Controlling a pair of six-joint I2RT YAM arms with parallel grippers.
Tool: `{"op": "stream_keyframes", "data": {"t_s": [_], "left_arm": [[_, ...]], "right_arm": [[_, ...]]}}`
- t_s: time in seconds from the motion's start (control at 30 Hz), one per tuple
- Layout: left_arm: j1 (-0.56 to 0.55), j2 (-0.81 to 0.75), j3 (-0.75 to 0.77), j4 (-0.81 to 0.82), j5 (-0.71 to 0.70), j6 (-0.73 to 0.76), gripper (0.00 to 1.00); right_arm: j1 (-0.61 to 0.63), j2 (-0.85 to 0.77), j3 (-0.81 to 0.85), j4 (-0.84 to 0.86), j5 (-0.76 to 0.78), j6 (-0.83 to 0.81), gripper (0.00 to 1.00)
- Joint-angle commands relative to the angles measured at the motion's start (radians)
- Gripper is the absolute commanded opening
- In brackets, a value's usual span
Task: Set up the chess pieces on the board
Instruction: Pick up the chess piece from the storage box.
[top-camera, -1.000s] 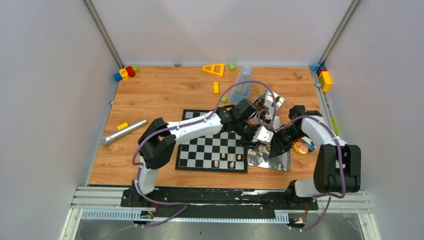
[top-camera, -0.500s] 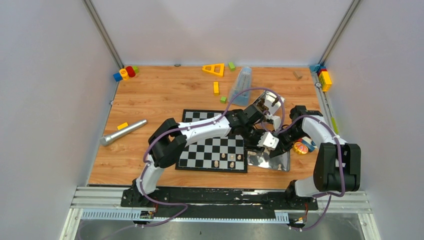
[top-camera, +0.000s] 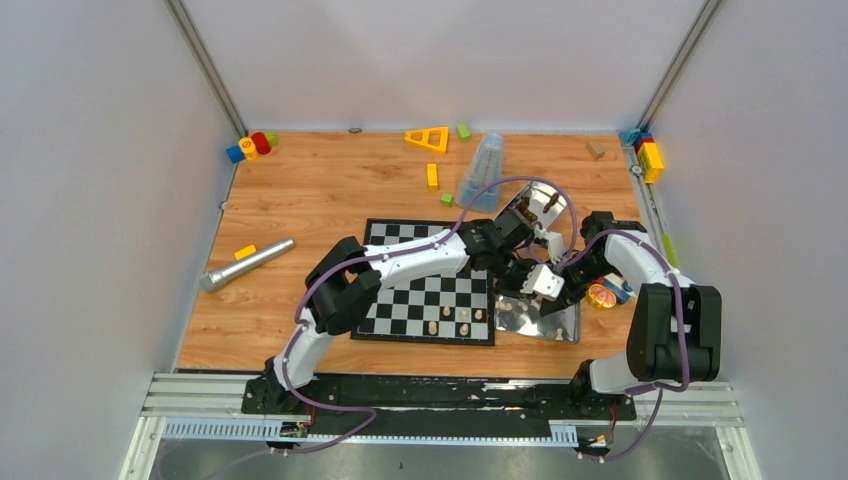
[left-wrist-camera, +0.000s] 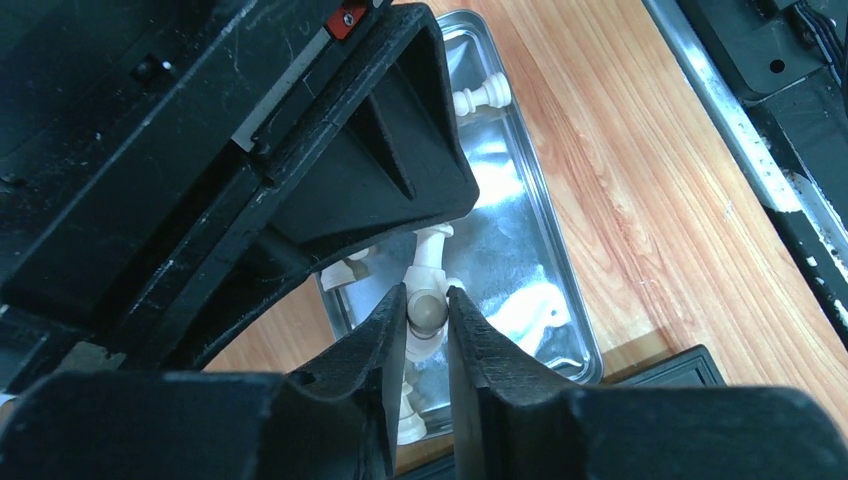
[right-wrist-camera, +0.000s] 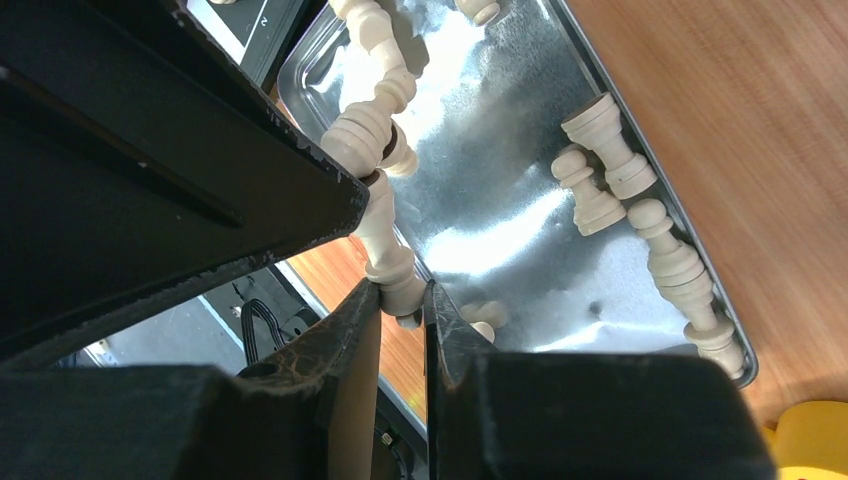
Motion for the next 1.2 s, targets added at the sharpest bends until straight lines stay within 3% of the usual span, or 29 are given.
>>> {"op": "stream_keyframes", "data": {"t_s": [0.0, 0.27, 0.5, 0.9, 1.17], "left_arm": [[-0.012, 0.019, 0.06, 0.012, -0.016, -0.048, 0.26], [-0.009, -0.045, 0.038, 0.016, -0.037, -0.084, 0.13], [-0.007, -0.154, -0.073, 0.086, 0.016, -0.178, 0.11], [0.048, -0.22, -0.19, 0.313, 0.076, -0.479, 0.03], [0.094, -0.309, -0.302, 0.381, 0.122, -0.522, 0.02]], "right_arm": [[0.011, -0.005, -0.005, -0.011, -0.037, -0.039, 0.0], [-0.01, -0.012, -0.019, 0.004, 0.002, -0.039, 0.0], [-0.045, -0.009, -0.058, 0.05, 0.06, -0.022, 0.0], [-0.049, 0.009, -0.11, 0.163, 0.053, 0.074, 0.03], [-0.049, 0.002, -0.1, 0.154, 0.079, 0.07, 0.02]]}}
